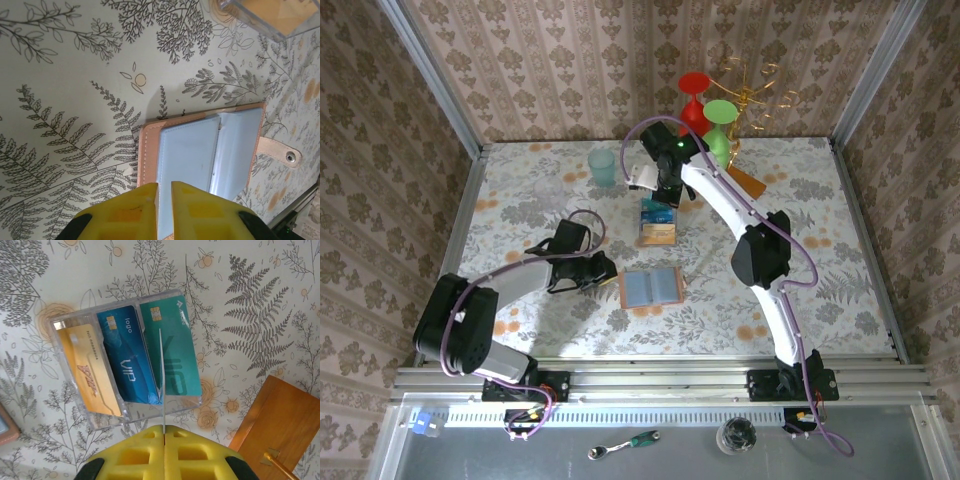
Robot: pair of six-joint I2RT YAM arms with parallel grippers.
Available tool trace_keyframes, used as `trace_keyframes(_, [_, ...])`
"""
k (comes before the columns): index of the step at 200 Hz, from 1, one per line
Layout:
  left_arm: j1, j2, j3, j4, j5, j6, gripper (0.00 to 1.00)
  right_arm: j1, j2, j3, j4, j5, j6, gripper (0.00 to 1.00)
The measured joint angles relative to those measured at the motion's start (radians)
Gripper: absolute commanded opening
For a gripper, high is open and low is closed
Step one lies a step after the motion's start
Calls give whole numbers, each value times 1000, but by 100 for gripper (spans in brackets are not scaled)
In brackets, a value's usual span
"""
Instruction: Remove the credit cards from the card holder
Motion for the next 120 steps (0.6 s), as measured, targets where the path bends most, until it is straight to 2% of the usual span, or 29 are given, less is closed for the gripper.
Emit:
trace_keyframes(100, [0,22,0,19,0,0,16,-2,48,6,78,13,-28,7])
trace_keyframes(120, [0,29,0,24,0,0,16,-2,60,6,78,14,-29,14])
